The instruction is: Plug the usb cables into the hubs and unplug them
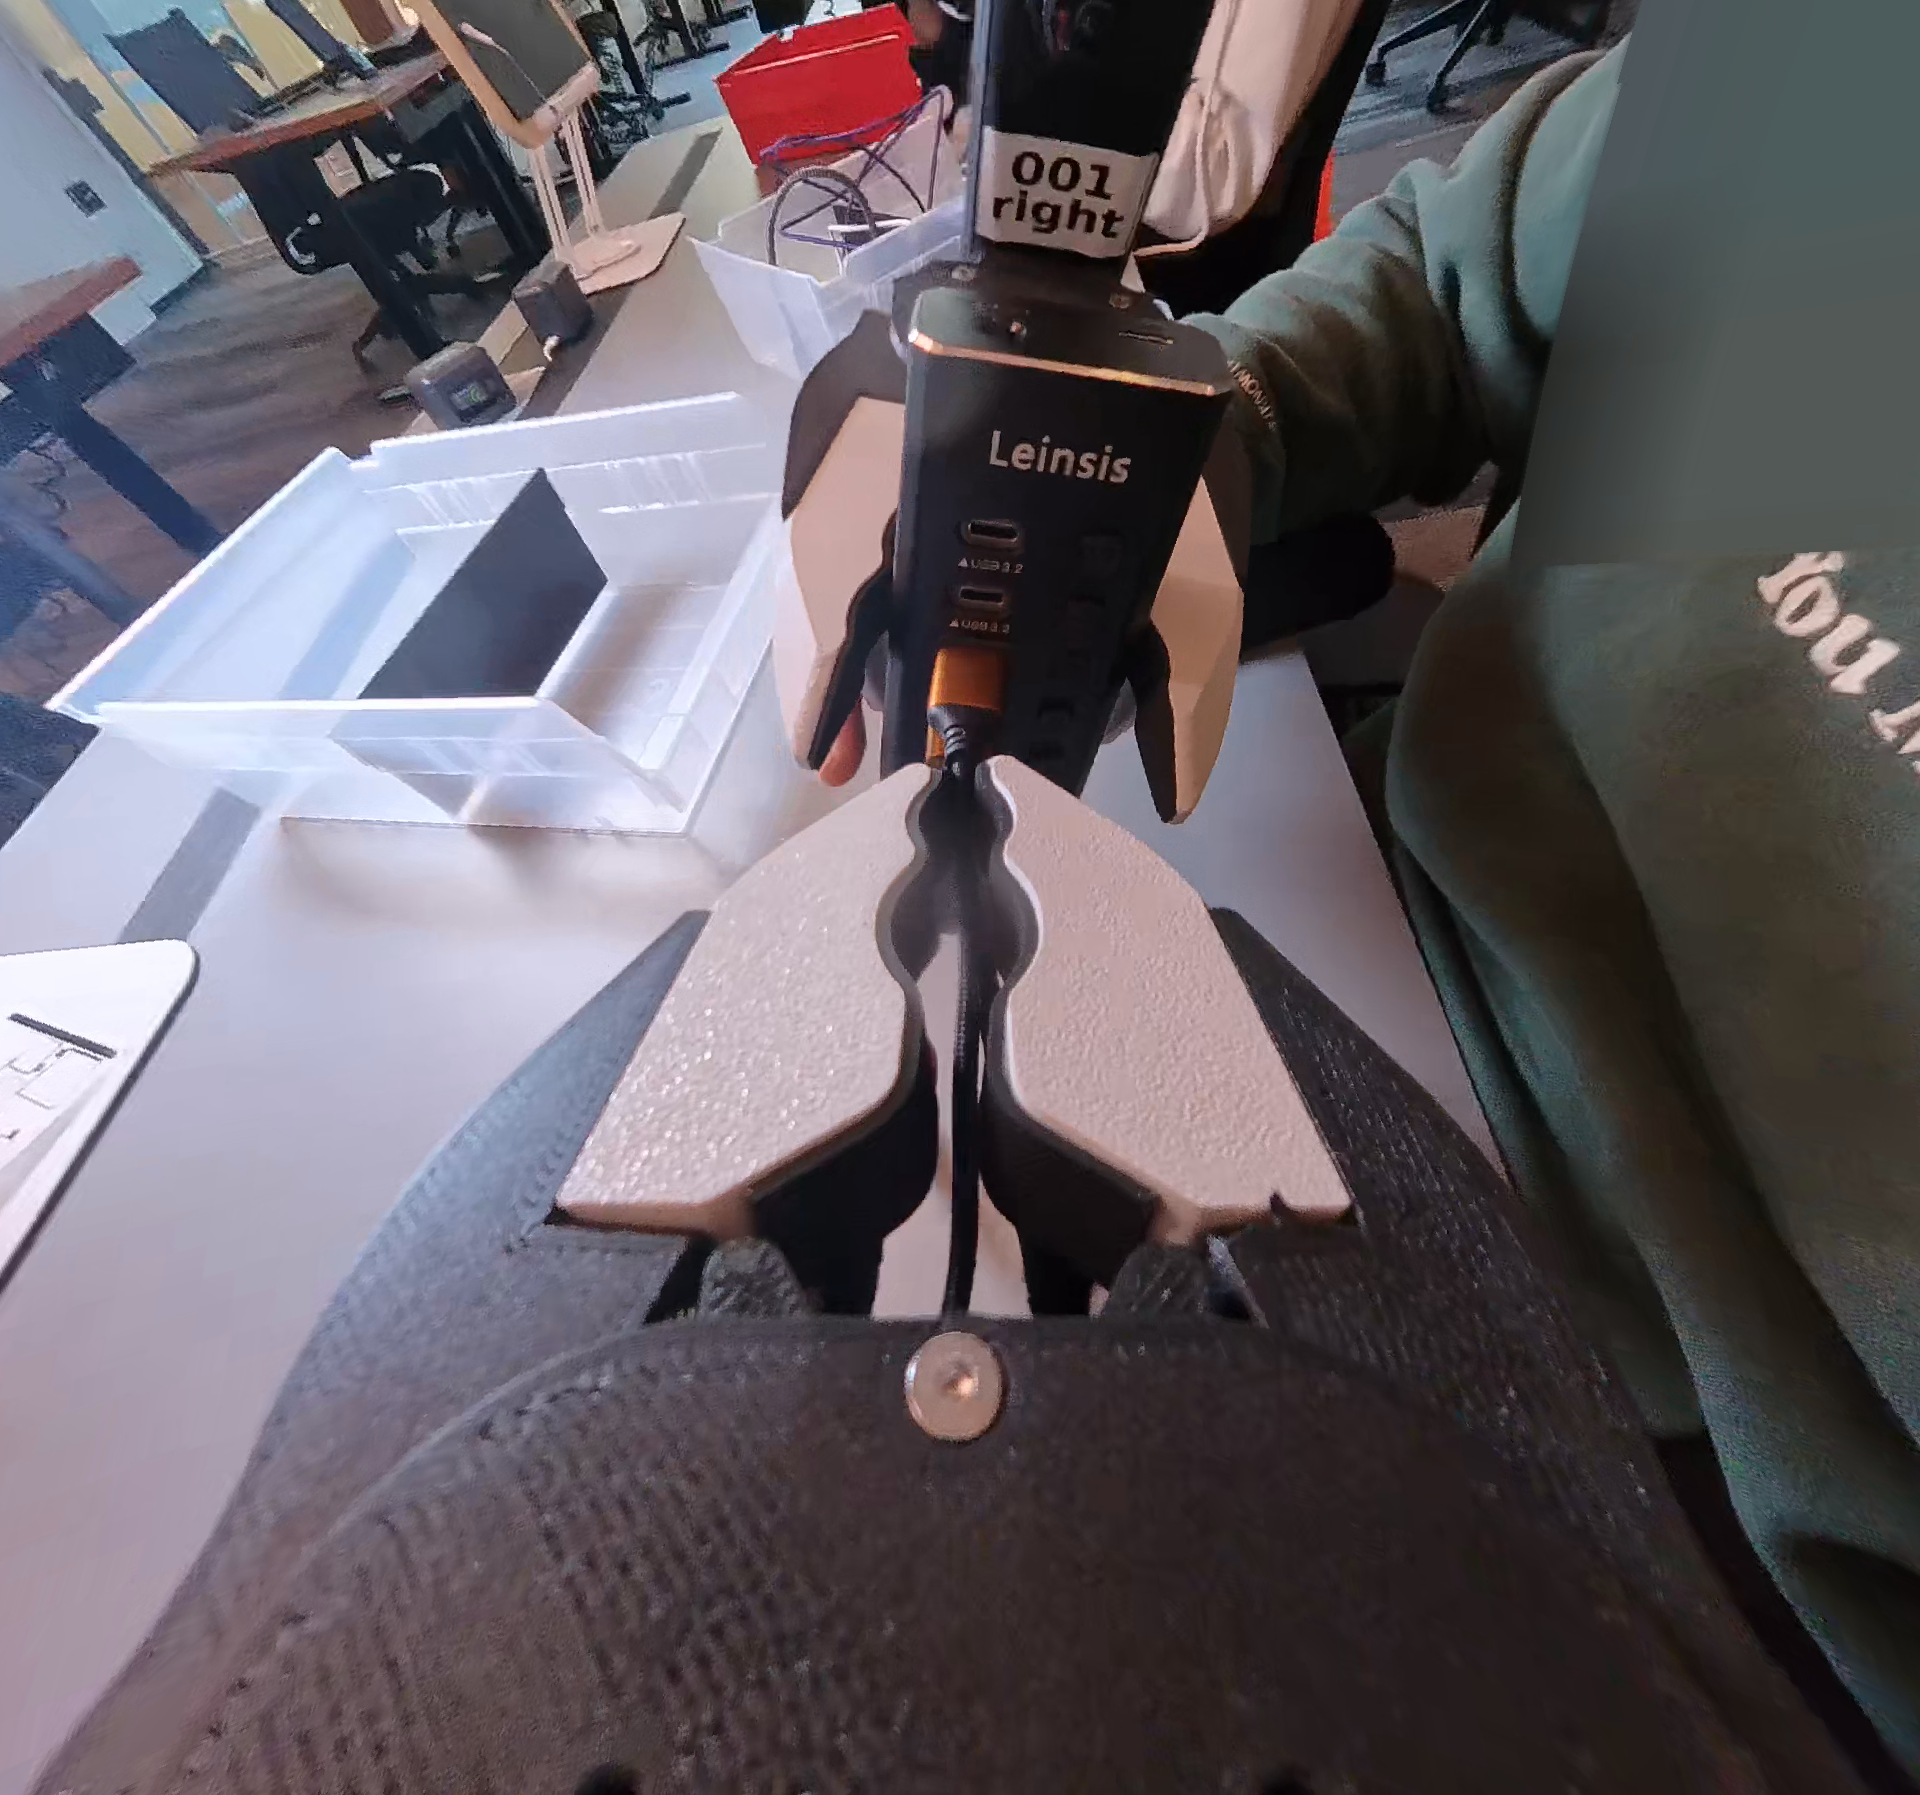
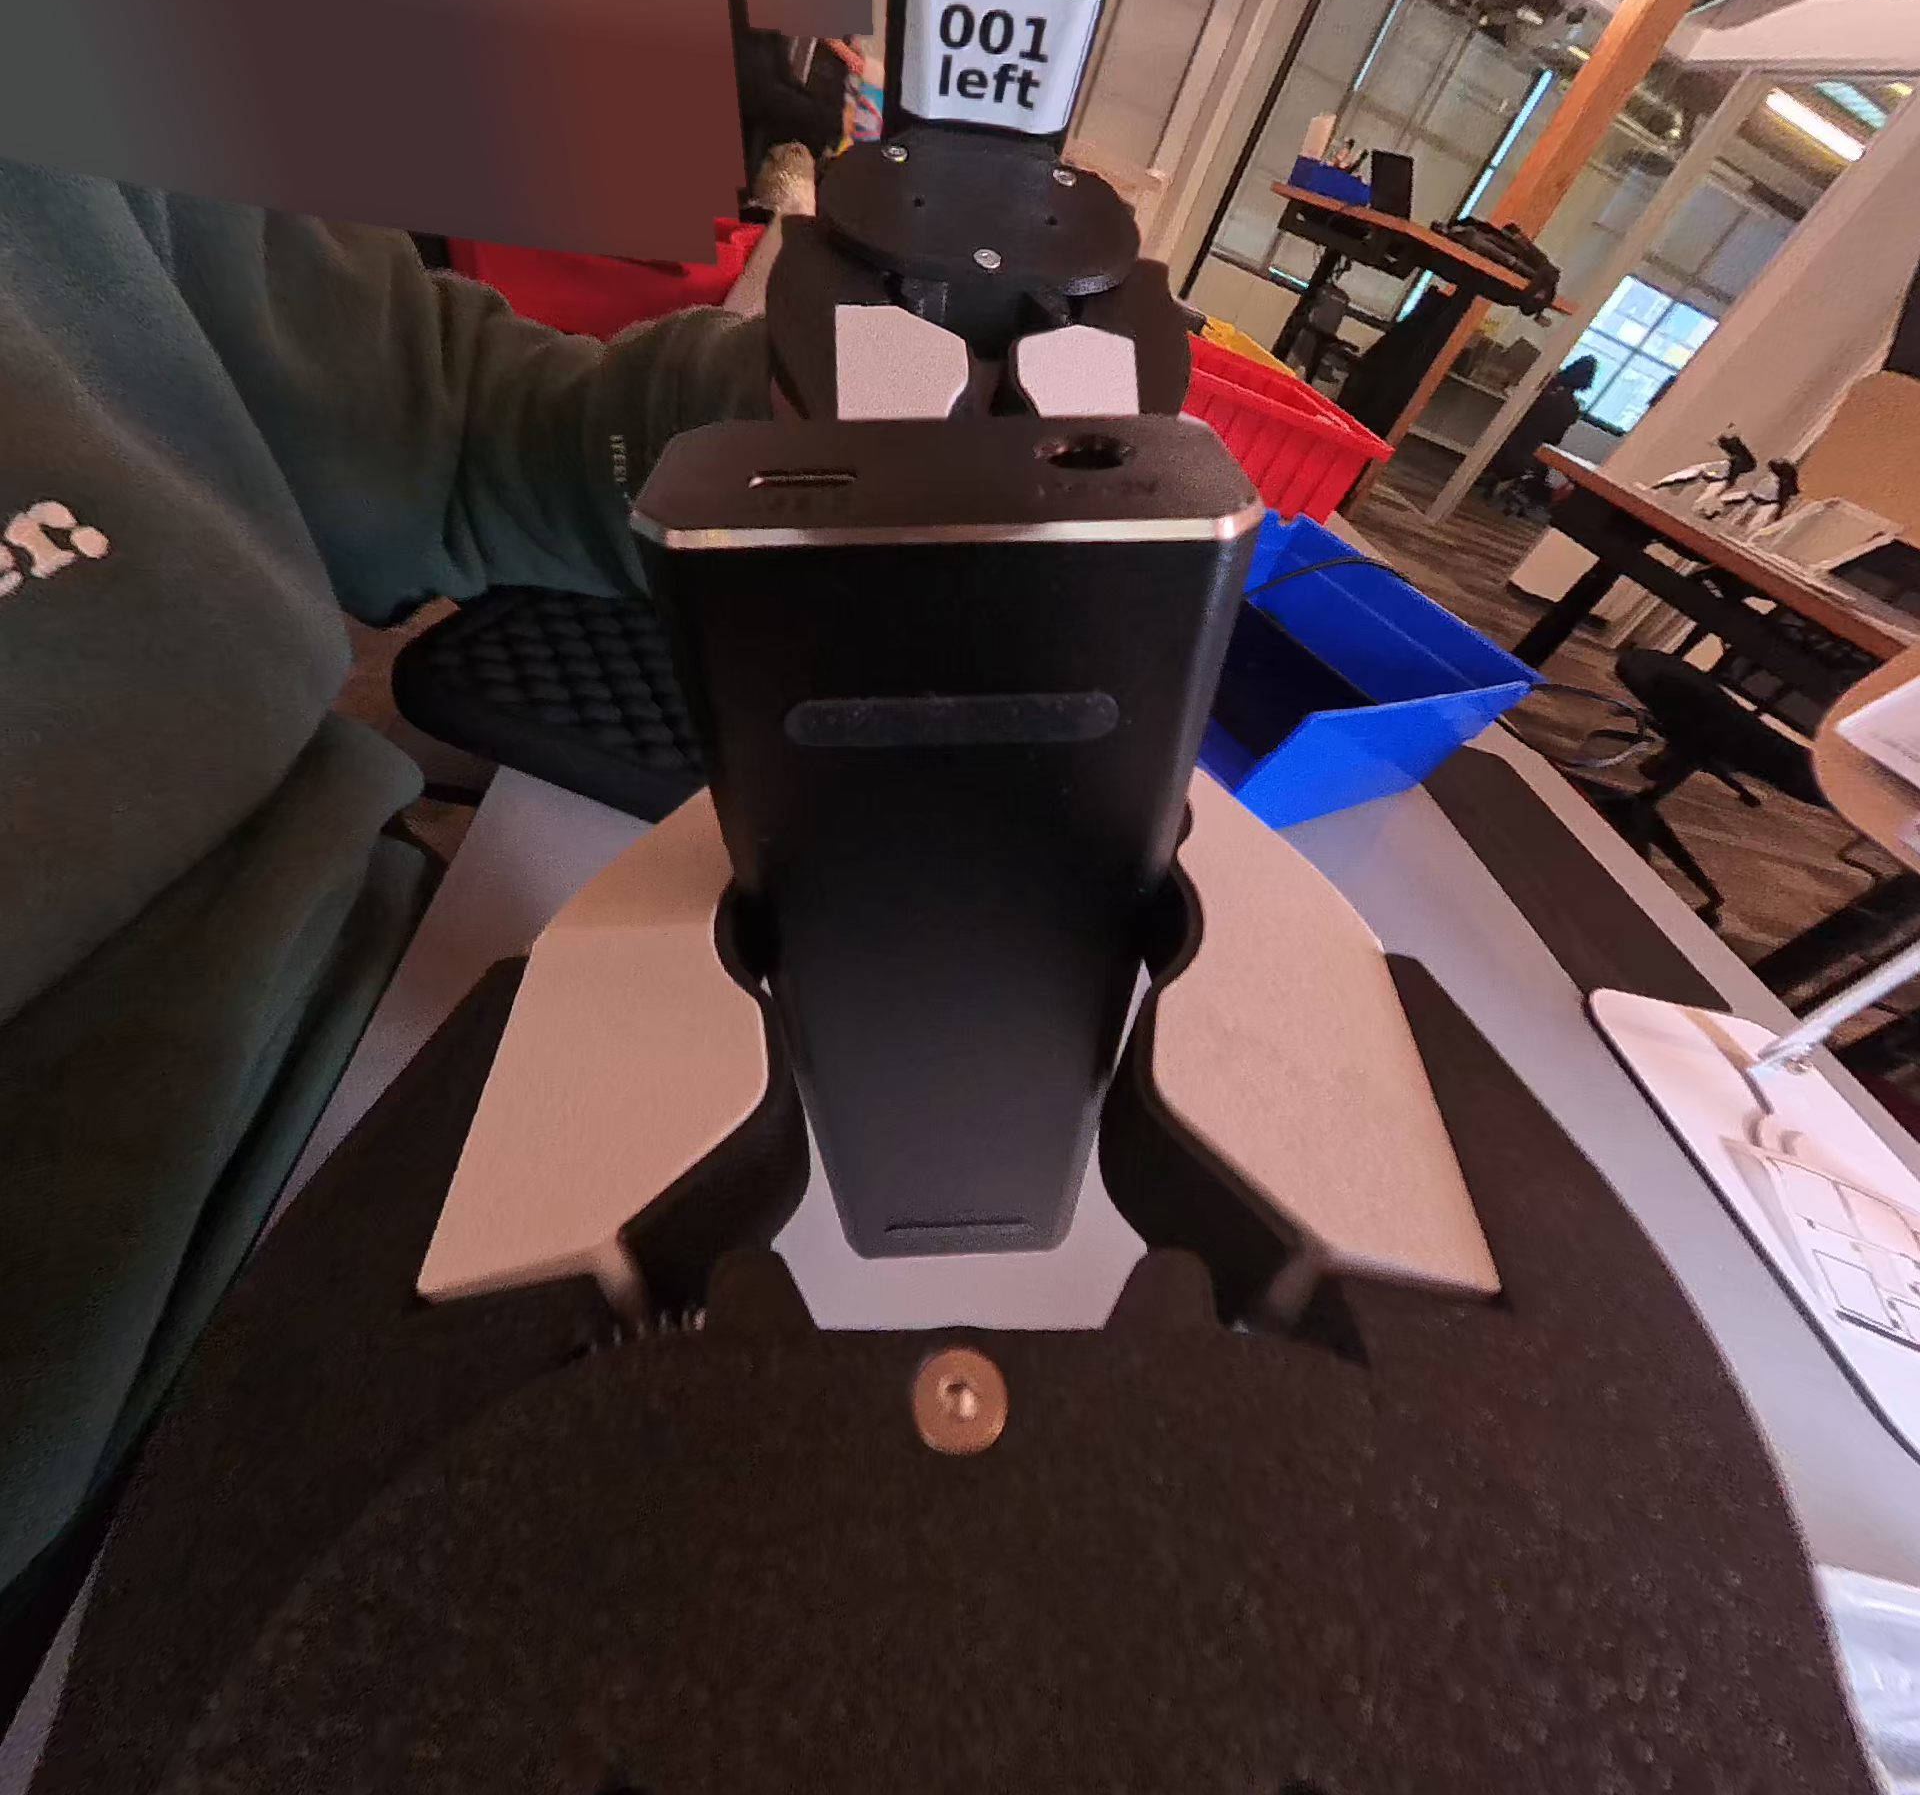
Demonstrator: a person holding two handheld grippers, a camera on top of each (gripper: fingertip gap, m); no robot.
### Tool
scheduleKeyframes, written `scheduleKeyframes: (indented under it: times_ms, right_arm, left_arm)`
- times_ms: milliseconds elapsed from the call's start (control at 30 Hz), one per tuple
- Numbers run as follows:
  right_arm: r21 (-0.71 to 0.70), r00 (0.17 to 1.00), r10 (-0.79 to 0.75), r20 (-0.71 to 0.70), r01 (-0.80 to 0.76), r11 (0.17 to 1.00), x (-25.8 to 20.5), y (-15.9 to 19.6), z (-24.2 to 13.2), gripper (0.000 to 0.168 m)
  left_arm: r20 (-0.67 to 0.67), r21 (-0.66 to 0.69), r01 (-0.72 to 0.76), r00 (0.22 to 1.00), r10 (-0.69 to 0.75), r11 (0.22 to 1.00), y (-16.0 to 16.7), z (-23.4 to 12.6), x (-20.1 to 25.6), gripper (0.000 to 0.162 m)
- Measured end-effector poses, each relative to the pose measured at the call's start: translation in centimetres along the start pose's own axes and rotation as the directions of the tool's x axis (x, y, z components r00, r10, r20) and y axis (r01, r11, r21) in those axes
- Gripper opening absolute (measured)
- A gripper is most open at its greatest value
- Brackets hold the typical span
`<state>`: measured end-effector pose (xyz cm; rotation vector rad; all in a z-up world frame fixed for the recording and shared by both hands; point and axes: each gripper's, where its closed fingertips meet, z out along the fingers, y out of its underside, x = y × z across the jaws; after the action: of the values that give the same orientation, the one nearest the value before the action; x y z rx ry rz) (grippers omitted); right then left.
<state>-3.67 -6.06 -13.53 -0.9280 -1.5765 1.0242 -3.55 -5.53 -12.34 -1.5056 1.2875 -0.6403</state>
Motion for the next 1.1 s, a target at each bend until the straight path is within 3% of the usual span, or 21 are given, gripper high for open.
scheduleKeyframes:
  times_ms: [600,633,700,733,800,833,900,933,1000,1100]
  right_arm:
    - [-0.025,1.000,0.009,0.008,-0.009,1.000,-1.9,0.7,-0.8,0.072]
    - [-0.019,1.000,0.024,-0.019,-0.024,1.000,-1.3,1.0,-1.5,0.072]
    - [0.101,0.971,0.188,-0.149,-0.174,0.980,2.1,1.5,-6.1,0.071]
    - [0.115,0.975,0.175,-0.136,-0.160,0.980,1.5,1.0,-6.1,0.071]
    - [-0.021,0.997,-0.072,-0.021,0.072,0.997,-2.2,-0.7,-2.0,0.073]
    - [-0.018,0.994,-0.113,-0.006,0.113,0.993,-2.3,-1.8,-1.5,0.073]
    - [0.034,0.997,-0.073,-0.027,0.074,0.997,-0.6,-3.2,-3.4,0.072]
    - [0.055,0.998,-0.039,-0.058,0.042,0.998,0.4,-3.4,-4.8,0.072]
    - [0.089,0.994,0.021,-0.103,-0.012,0.996,1.6,-3.7,-7.4,0.072]
    - [0.142,0.986,0.081,-0.148,-0.060,0.988,2.3,-3.6,-9.9,0.072]
  left_arm:
    - [-0.028,0.050,0.063,0.998,-0.062,0.997,0.4,0.6,1.9,0.005]
    - [0.029,0.058,0.071,0.997,-0.073,0.996,0.5,-0.5,0.9,0.005]
    - [0.151,0.294,0.174,0.963,-0.225,0.940,-0.6,-7.9,-3.1,0.001]
    - [0.195,0.185,0.125,0.967,-0.161,0.975,1.2,-6.6,-2.7,0.004]
    - [0.145,-0.024,-0.012,0.989,0.015,1.000,2.4,-1.0,-0.2,0.004]
    - [0.221,-0.018,-0.065,0.973,0.067,0.998,1.1,-1.3,-1.5,0.004]
    - [0.254,0.206,0.016,0.965,-0.069,0.978,-3.4,-5.5,-3.9,0.004]
    - [0.282,0.236,0.025,0.955,-0.093,0.971,-4.1,-7.5,-5.0,0.004]
    - [0.348,0.218,-0.009,0.935,-0.070,0.976,-4.4,-9.6,-6.4,0.004]
    - [0.350,0.183,0.004,0.934,-0.069,0.983,-4.3,-9.0,-7.6,0.004]
